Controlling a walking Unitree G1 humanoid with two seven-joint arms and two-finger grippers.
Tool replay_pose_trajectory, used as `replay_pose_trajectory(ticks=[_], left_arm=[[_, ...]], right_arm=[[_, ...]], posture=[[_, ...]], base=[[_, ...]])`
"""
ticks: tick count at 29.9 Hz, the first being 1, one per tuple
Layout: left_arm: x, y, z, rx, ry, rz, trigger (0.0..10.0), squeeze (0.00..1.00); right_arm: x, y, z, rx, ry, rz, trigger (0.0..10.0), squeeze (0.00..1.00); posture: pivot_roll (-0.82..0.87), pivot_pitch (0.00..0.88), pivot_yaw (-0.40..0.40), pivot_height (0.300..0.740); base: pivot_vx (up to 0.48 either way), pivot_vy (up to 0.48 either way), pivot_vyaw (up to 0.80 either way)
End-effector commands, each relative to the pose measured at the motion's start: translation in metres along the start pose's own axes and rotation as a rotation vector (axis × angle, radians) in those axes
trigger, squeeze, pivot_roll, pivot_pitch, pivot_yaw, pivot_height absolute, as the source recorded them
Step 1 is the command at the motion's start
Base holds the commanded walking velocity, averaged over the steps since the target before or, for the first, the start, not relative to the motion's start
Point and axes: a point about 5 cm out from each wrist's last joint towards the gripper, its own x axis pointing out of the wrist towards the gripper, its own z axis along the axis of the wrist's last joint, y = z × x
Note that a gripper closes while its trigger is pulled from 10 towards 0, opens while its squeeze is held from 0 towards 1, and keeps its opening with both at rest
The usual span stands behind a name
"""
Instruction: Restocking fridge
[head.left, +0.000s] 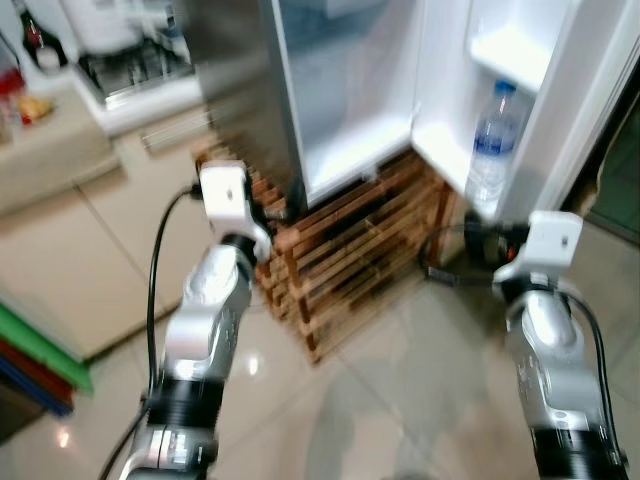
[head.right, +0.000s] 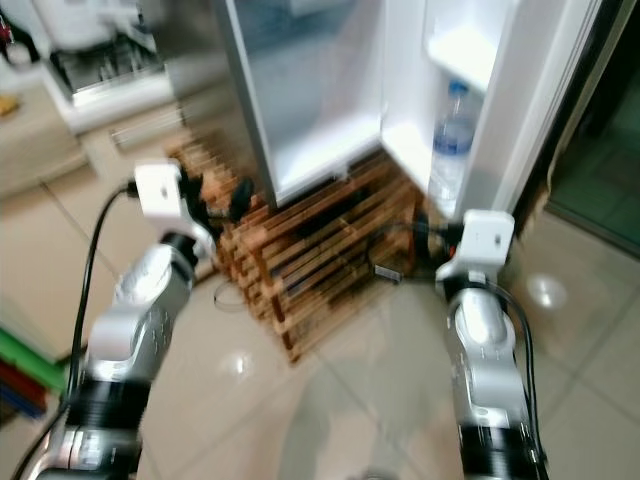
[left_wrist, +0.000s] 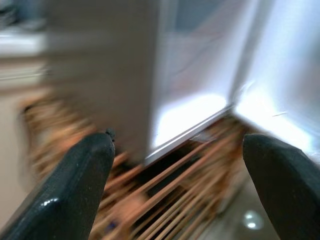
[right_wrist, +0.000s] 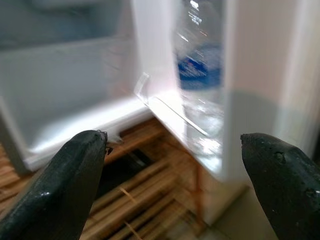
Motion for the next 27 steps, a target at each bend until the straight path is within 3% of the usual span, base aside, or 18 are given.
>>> replay_pose_trajectory(ticks=[1,5,9,15,22,24,27], left_arm=[[0.002,0.001,-0.001,-0.024,0.018,0.022,10.0,0.0],[0.009,-0.011,0.006,-0.015,-0.017,0.001,10.0,0.0],[0.01,-0.013,0.011,-0.029,-0.045,0.024,10.0,0.0],[0.01,-0.013,0.016,-0.023,-0.066,0.019,10.0,0.0],[-0.009,0.026,-0.001,0.008,-0.016,0.122,10.0,0.0],[-0.01,0.025,-0.001,0.001,-0.02,0.123,10.0,0.0],[-0.01,0.008,0.004,-0.017,-0.059,0.086,10.0,0.0]], right_arm=[[0.001,0.003,0.007,0.0,-0.027,0.008,10.0,0.0],[0.003,0.008,0.007,-0.03,-0.025,0.056,10.0,0.0],[0.008,0.007,0.008,-0.037,-0.019,0.061,10.0,0.0],[0.016,0.0,0.013,-0.049,-0.023,0.032,10.0,0.0],[0.017,-0.012,0.028,-0.093,-0.056,0.045,10.0,0.0],[0.017,-0.014,0.028,-0.095,-0.055,0.051,10.0,0.0],[0.017,-0.015,0.025,-0.094,-0.03,0.069,10.0,0.0]], posture=[[-0.2,0.0,0.105,0.74],[-0.19,0.0,0.085,0.74],[-0.19,0.0,0.086,0.74],[-0.18,0.0,0.081,0.74],[-0.18,0.0,0.023,0.74],[-0.18,0.0,0.018,0.74],[-0.17,0.0,-0.002,0.74]], base=[[0.48,0.0,0.54],[0.48,0.0,0.53],[0.48,0.0,0.53],[0.0,0.0,0.09],[0.0,0.0,0.0],[0.0,0.0,0.0],[0.0,-0.187,0.54]])
